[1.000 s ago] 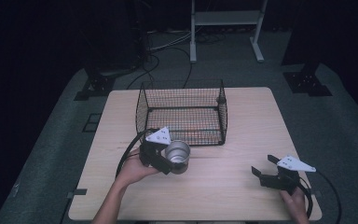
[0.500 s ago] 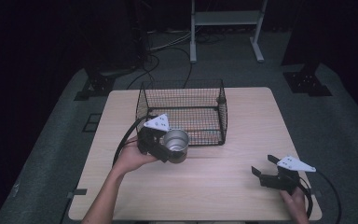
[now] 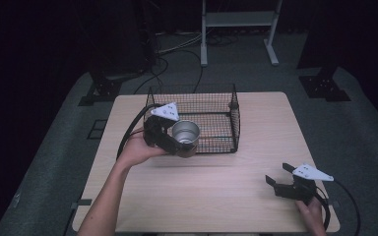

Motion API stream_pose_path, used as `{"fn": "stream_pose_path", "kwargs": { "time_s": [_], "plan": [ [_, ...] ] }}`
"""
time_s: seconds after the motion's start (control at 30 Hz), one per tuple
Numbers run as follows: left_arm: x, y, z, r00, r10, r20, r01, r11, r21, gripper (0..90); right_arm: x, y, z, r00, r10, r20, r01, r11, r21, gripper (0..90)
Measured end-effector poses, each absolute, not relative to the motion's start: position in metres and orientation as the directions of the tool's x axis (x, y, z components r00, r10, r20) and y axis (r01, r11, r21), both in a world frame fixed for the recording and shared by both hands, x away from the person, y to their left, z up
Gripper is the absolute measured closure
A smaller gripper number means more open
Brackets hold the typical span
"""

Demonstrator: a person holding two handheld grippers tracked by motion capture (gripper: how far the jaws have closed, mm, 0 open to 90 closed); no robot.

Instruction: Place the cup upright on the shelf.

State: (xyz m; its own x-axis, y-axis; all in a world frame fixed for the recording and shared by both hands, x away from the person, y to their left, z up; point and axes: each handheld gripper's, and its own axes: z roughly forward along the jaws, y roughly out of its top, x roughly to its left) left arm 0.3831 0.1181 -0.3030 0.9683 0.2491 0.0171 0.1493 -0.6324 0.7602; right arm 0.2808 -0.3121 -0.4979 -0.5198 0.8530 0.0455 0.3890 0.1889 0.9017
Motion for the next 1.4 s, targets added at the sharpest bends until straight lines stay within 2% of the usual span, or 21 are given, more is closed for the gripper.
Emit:
{"fn": "stream_pose_path", "kwargs": {
  "time_s": [0.6,1.4],
  "plan": [
    [0.415,0.115,-0.284,0.957,0.290,0.014,0.184,-0.641,0.745,16.4,0.281,-0.313,-0.498,-0.518,0.854,0.053,0.390,0.181,0.903,13.6],
    [0.470,0.092,-0.284,0.929,0.369,-0.013,0.260,-0.627,0.734,16.5,0.280,-0.313,-0.498,-0.524,0.850,0.057,0.389,0.179,0.904,13.6]
  ]
}}
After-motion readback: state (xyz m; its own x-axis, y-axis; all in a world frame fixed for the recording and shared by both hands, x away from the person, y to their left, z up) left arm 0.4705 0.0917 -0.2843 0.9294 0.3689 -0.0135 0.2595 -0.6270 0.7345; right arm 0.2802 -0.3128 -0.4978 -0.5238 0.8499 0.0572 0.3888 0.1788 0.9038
